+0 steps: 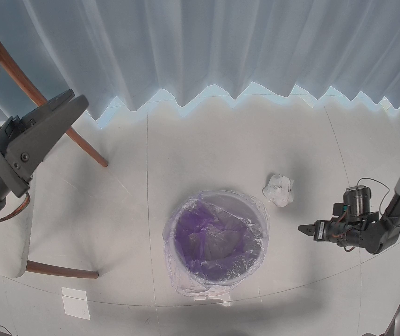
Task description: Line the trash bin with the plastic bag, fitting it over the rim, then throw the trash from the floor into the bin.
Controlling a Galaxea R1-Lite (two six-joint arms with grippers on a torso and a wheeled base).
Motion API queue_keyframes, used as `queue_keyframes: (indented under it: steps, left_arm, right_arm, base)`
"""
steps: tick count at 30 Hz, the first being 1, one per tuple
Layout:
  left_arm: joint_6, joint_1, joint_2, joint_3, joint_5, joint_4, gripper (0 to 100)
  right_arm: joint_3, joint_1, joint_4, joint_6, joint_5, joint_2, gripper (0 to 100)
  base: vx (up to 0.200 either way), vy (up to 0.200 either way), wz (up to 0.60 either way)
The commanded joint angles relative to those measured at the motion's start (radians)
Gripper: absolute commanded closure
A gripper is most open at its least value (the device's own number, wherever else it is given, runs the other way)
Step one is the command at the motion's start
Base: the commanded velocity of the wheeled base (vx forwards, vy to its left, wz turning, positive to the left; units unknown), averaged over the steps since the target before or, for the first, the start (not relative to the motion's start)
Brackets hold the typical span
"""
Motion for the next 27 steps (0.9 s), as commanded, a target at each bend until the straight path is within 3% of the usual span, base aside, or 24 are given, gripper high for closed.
queue_keyframes:
  steps: [1, 15, 27]
  left_arm:
    - [0.011, -0.034, -0.040, -0.007, 0.009, 0.013, 0]
    - [0.012, -0.034, -0.035, -0.001, 0.009, 0.013, 0]
    - [0.011, -0.034, -0.041, -0.011, 0.009, 0.025, 0]
  right_arm:
    - [-0.099, 0.088, -0.082, -0.028, -0.048, 0.237, 0]
    - [-0.266, 0.252, -0.067, 0.102, -0.050, 0.293, 0]
    - [-0.386, 0.362, -0.065, 0.147, -0.054, 0.331, 0]
  base:
    - [0.000, 0.000, 0.00]
    - [0.000, 0.000, 0.00]
    - [0.000, 0.000, 0.00]
